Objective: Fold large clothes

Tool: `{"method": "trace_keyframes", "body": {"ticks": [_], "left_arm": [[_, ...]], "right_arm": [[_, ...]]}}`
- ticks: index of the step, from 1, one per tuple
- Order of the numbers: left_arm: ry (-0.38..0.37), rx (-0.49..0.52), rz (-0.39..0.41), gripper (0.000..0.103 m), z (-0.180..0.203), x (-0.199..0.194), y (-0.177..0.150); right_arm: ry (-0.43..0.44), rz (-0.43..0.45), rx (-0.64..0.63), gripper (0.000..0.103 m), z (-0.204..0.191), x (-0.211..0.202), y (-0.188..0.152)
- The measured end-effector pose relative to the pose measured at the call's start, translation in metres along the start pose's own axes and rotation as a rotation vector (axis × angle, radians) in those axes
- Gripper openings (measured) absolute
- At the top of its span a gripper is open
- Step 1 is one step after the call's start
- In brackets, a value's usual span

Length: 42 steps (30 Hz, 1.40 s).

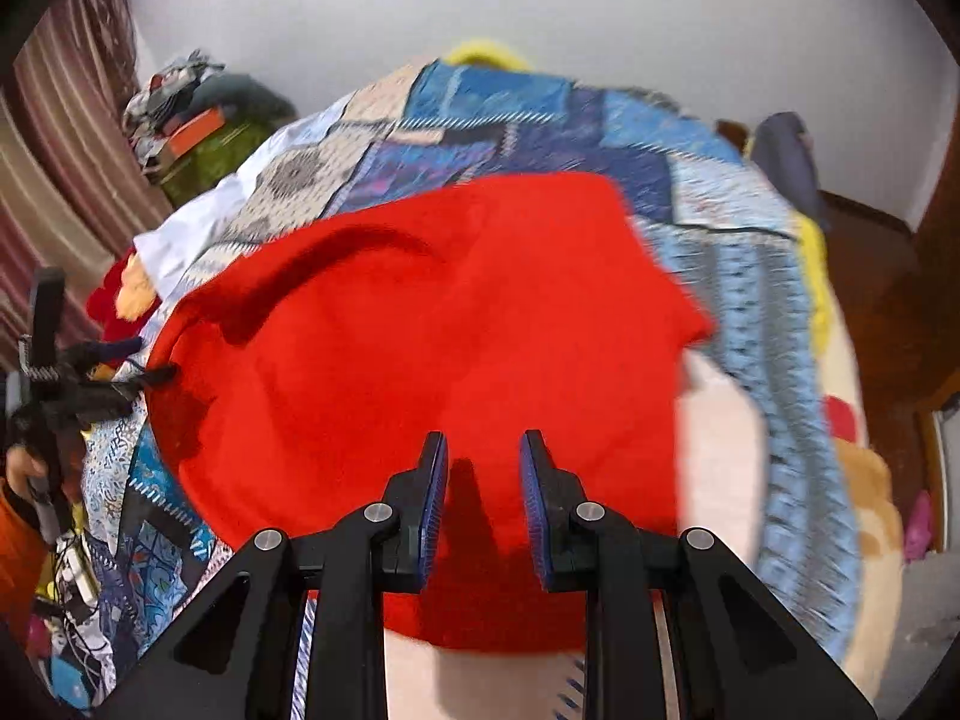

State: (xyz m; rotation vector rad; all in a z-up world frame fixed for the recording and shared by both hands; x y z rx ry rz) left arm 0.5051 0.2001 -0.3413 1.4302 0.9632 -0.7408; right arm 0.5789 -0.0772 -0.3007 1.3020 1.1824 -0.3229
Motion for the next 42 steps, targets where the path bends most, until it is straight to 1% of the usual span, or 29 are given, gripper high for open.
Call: {"method": "trace_keyframes", "body": {"ticks": [3,4,6,7,9,11,13,14,16,18,19,21,23,26,27,28,29,30,31,32,33,34,35,36,37,38,39,40,42], "left_arm": [[0.007,-0.026,-0.022,0.088,0.007,0.030,0.011],[0.004,-0.056,-0.012,0.088,0.004,0.038,0.023],[0.005,-0.104,0.006,0.088,-0.005,0.044,0.041],[0.016,-0.135,0.023,0.088,-0.016,0.047,0.054],[0.056,-0.160,0.045,0.090,-0.035,0.049,0.072],[0.152,-0.182,0.050,0.090,-0.064,0.052,0.087],[0.247,-0.220,0.048,0.090,-0.099,0.048,0.095],[0.278,-0.246,0.051,0.090,-0.112,0.043,0.096],[0.305,-0.322,0.073,0.089,-0.144,0.025,0.095],[0.299,-0.355,0.105,0.089,-0.159,0.008,0.092],[0.281,-0.352,0.125,0.089,-0.161,-0.004,0.087],[0.242,-0.317,0.138,0.089,-0.153,-0.016,0.082],[0.205,-0.242,0.141,0.089,-0.131,-0.026,0.074],[0.144,-0.109,0.154,0.090,-0.084,-0.039,0.059],[0.123,-0.088,0.154,0.090,-0.073,-0.040,0.058],[0.071,-0.062,0.152,0.090,-0.050,-0.041,0.051],[0.038,-0.056,0.147,0.090,-0.037,-0.040,0.046],[0.000,-0.054,0.139,0.090,-0.023,-0.037,0.041],[-0.046,-0.057,0.116,0.090,-0.006,-0.029,0.032],[-0.067,-0.060,0.097,0.090,0.005,-0.021,0.027],[-0.077,-0.065,0.076,0.090,0.013,-0.013,0.022],[-0.074,-0.072,0.037,0.090,0.022,0.003,0.013],[-0.062,-0.082,0.009,0.090,0.027,0.014,0.008],[-0.049,-0.093,-0.009,0.091,0.030,0.025,0.001],[-0.033,-0.097,-0.005,0.094,0.032,0.033,-0.004],[-0.002,-0.103,0.026,0.103,0.032,0.036,-0.008],[0.046,-0.106,0.064,0.103,0.031,0.035,-0.010],[0.049,-0.098,0.073,0.103,0.032,0.035,-0.012],[0.041,-0.099,0.069,0.103,0.029,0.033,-0.013]], "right_arm": [[0.003,-0.053,-0.059,0.020,-0.013,0.035,0.010],[-0.017,-0.076,-0.095,0.020,-0.017,0.050,0.015],[-0.079,-0.086,-0.146,0.020,-0.014,0.067,0.028],[-0.120,-0.079,-0.175,0.020,-0.012,0.076,0.036],[-0.162,-0.061,-0.192,0.020,-0.003,0.084,0.050],[-0.172,-0.043,-0.185,0.020,0.007,0.085,0.062],[-0.159,-0.029,-0.149,0.020,0.017,0.082,0.074],[-0.157,-0.025,-0.134,0.020,0.022,0.079,0.079],[-0.191,-0.003,-0.094,0.020,0.032,0.071,0.089],[-0.265,0.046,-0.079,0.020,0.039,0.054,0.094],[-0.273,0.064,-0.086,0.020,0.038,0.045,0.095],[-0.239,0.073,-0.101,0.020,0.029,0.034,0.093],[-0.197,0.083,-0.125,0.020,0.012,0.024,0.088],[-0.164,0.079,-0.174,0.020,-0.021,0.019,0.073],[-0.157,0.072,-0.184,0.020,-0.030,0.021,0.066],[-0.149,0.058,-0.194,0.020,-0.040,0.025,0.059],[-0.147,0.042,-0.203,0.020,-0.048,0.031,0.050],[-0.152,0.026,-0.211,0.020,-0.053,0.037,0.044],[-0.177,-0.005,-0.225,0.020,-0.058,0.049,0.034],[-0.216,-0.036,-0.237,0.020,-0.057,0.059,0.025],[-0.274,-0.072,-0.248,0.020,-0.054,0.071,0.016],[-0.317,-0.084,-0.257,0.020,-0.050,0.079,0.010],[-0.332,-0.075,-0.262,0.022,-0.048,0.082,0.008],[-0.358,-0.051,-0.272,0.037,-0.047,0.081,0.006],[-0.430,-0.028,-0.289,0.051,-0.042,0.076,0.007],[-0.488,-0.014,-0.298,0.087,-0.037,0.073,0.007],[-0.532,0.010,-0.312,0.099,-0.030,0.069,0.008],[-0.518,0.019,-0.315,0.099,-0.025,0.068,0.006],[-0.434,-0.021,-0.244,0.099,-0.004,0.068,-0.004]]}}
Point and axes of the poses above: each gripper's, at about its wrist camera, not at the fingertips, and x roughly the way its jaws point, z to its right, y to its top, the point moved 8 cm from there along x, roughly the way its jaws point, and after that the axes turned 1 degree about -x, right-handed, at the moved point
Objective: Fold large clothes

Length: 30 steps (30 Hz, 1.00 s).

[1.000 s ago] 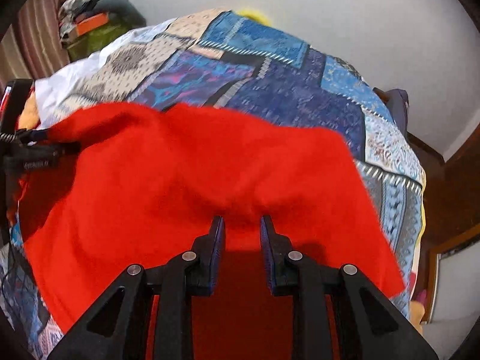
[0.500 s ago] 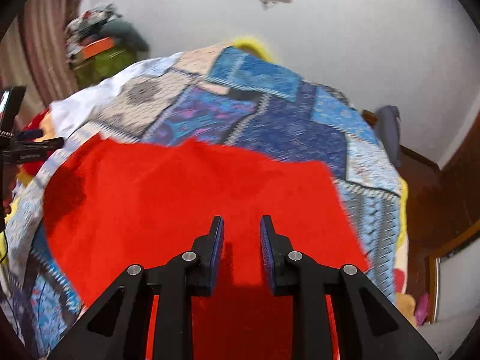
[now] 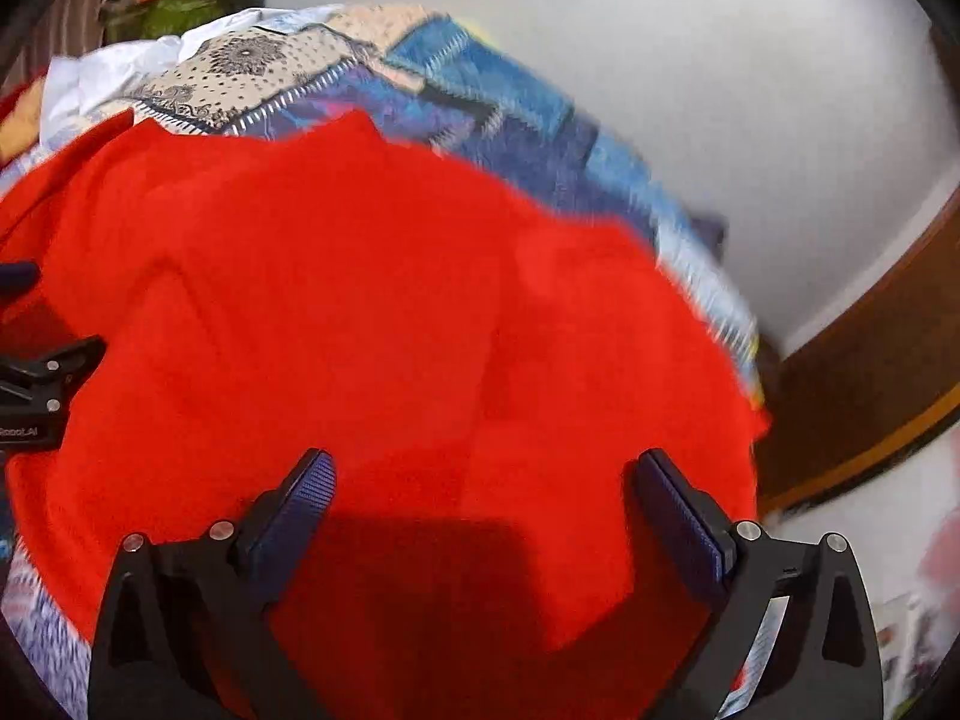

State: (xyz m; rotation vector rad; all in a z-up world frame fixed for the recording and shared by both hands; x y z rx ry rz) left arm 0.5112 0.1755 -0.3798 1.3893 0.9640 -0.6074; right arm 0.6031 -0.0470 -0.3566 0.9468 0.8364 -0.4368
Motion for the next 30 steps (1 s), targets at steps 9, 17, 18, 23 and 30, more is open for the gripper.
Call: {"method": "trace_keyframes", "body": {"ticks": [9,17,18,23,30], "left_arm": [[0.051,-0.075,-0.028,0.103,-0.062,-0.041,-0.032],[-0.159,-0.337,-0.029,0.103,-0.094,-0.079,-0.084],[-0.196,-0.353,-0.038,0.103,-0.091,-0.078,-0.088],[-0.374,-0.455,-0.112,0.103,-0.069,-0.055,-0.096],[-0.538,-0.624,-0.144,0.103,-0.065,-0.013,-0.068]], "right_arm": [[0.079,-0.017,0.153,0.099,0.062,-0.026,-0.033],[0.129,0.100,0.130,0.100,0.058,-0.074,-0.033],[0.136,0.112,0.124,0.100,0.053,-0.078,-0.031],[0.202,0.131,0.087,0.100,0.023,-0.080,-0.021],[0.231,0.019,0.037,0.100,-0.010,-0.038,-0.032]]}}
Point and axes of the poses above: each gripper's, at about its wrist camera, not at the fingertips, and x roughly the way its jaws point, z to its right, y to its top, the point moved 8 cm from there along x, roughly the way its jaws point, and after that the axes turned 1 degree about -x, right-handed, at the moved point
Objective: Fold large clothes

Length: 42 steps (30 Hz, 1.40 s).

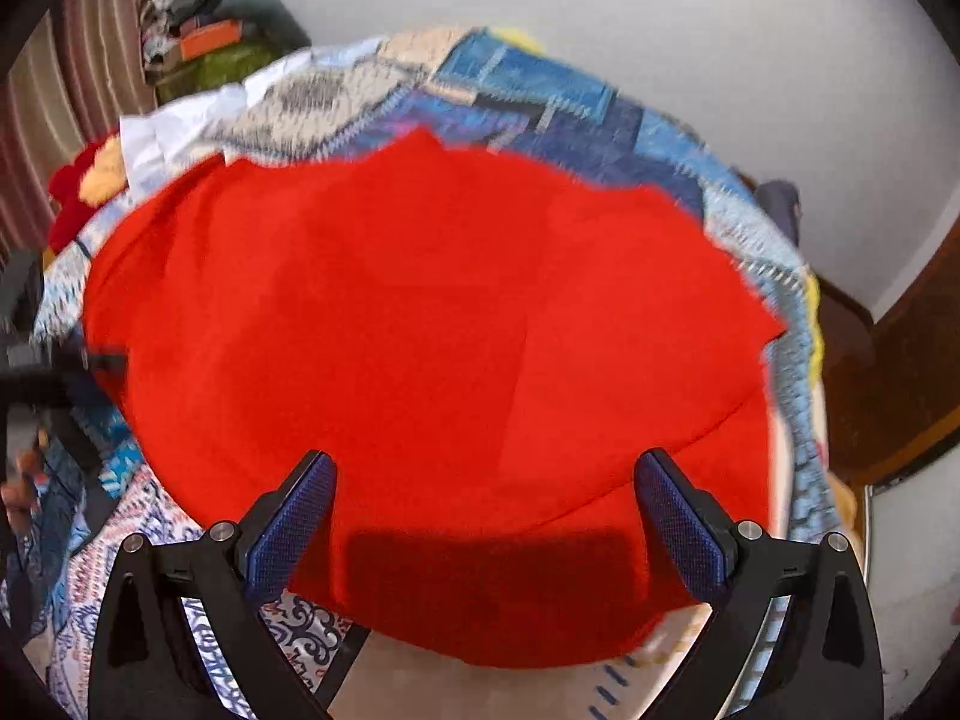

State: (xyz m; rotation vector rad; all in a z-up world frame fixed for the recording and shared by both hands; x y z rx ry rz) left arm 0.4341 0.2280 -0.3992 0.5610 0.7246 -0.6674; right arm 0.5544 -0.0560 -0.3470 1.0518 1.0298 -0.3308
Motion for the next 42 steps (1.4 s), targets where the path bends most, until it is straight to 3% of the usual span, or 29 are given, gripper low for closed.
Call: {"method": "trace_keyframes", "body": {"ticks": [4,6,8,11,17,22,27,30,32,37,42], "left_arm": [[0.017,-0.026,0.074,0.097,0.010,0.011,0.025],[0.041,-0.031,0.116,0.078,0.012,0.013,0.037],[0.096,-0.047,0.152,0.039,0.008,0.012,0.050],[0.085,-0.067,0.177,0.020,0.010,-0.002,0.060],[0.141,0.112,0.308,0.018,0.048,-0.070,0.050],[0.204,0.187,0.371,0.018,0.052,-0.122,0.037],[0.274,0.210,0.381,0.018,0.041,-0.138,0.035],[0.330,0.214,0.381,0.018,0.031,-0.141,0.037],[0.347,0.229,0.385,0.018,0.036,-0.142,0.040],[0.379,0.362,0.437,0.017,0.090,-0.148,0.043],[0.365,0.598,0.513,0.017,0.197,-0.130,0.027]], "right_arm": [[0.012,-0.003,-0.021,0.103,-0.002,0.006,-0.002],[0.025,-0.014,-0.023,0.103,-0.002,0.006,-0.002],[0.035,-0.030,-0.017,0.103,-0.001,0.006,0.000],[0.050,-0.041,-0.007,0.103,-0.002,0.001,0.007],[0.051,0.017,-0.050,0.103,-0.030,-0.020,0.033],[0.112,0.049,-0.114,0.103,-0.091,-0.026,0.055],[0.219,-0.129,-0.210,0.103,-0.169,0.025,0.035],[0.308,-0.181,-0.193,0.103,-0.191,0.038,0.024],[0.320,-0.181,-0.202,0.103,-0.195,0.032,0.023],[0.293,-0.085,-0.145,0.102,-0.152,-0.014,0.036],[0.129,0.065,-0.034,0.102,-0.048,-0.077,0.037]]}}
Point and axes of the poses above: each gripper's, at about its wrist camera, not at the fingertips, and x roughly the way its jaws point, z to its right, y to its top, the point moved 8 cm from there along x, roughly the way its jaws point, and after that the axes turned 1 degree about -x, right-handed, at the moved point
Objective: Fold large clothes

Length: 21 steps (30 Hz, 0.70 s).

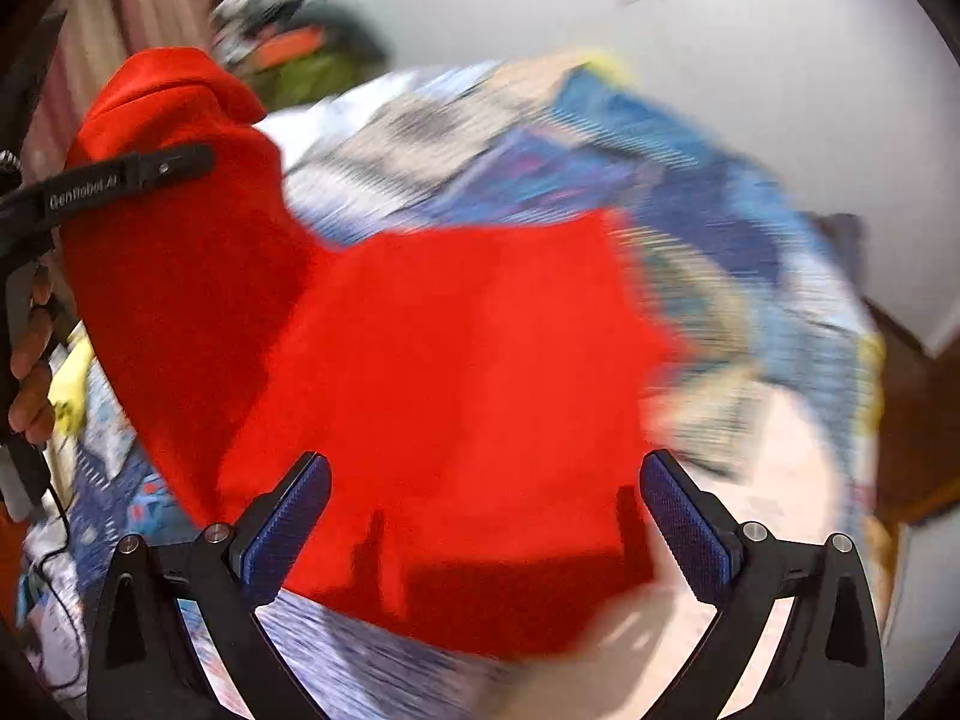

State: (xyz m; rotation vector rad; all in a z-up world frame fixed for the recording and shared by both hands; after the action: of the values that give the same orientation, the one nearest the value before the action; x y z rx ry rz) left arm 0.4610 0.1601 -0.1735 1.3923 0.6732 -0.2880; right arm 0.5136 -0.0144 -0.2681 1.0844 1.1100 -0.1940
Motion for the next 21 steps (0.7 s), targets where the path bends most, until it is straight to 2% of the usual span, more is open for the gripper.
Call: {"method": "trace_keyframes", "body": {"ticks": [3,5,8,10,12,13,14,16,17,21], "left_arm": [[-0.066,0.128,0.005,0.017,0.075,0.004,-0.002],[-0.124,0.187,-0.071,0.017,0.120,0.019,-0.026],[-0.214,0.238,-0.305,0.018,0.167,0.056,-0.086],[-0.239,0.259,-0.438,0.019,0.179,0.074,-0.125],[-0.214,0.303,-0.398,0.024,0.182,0.069,-0.134],[-0.230,0.319,-0.390,0.038,0.182,0.059,-0.135],[-0.279,0.313,-0.412,0.057,0.184,0.049,-0.136],[-0.388,0.276,-0.459,0.073,0.183,0.031,-0.137],[-0.420,0.255,-0.457,0.073,0.178,0.019,-0.134],[-0.429,0.214,-0.406,0.075,0.153,-0.016,-0.113]], "right_arm": [[-0.109,0.061,0.072,0.102,0.060,-0.044,-0.011],[-0.145,0.077,0.121,0.103,0.089,-0.066,-0.021],[-0.163,0.087,0.200,0.103,0.125,-0.091,-0.039],[-0.169,0.080,0.241,0.103,0.141,-0.098,-0.050],[-0.168,0.068,0.276,0.103,0.151,-0.105,-0.065],[-0.166,0.065,0.284,0.103,0.152,-0.107,-0.070],[-0.160,0.060,0.293,0.103,0.152,-0.109,-0.076],[-0.147,0.050,0.294,0.103,0.150,-0.111,-0.082],[-0.145,0.047,0.291,0.103,0.147,-0.110,-0.083],[-0.110,0.062,0.279,0.103,0.131,-0.103,-0.069]]}}
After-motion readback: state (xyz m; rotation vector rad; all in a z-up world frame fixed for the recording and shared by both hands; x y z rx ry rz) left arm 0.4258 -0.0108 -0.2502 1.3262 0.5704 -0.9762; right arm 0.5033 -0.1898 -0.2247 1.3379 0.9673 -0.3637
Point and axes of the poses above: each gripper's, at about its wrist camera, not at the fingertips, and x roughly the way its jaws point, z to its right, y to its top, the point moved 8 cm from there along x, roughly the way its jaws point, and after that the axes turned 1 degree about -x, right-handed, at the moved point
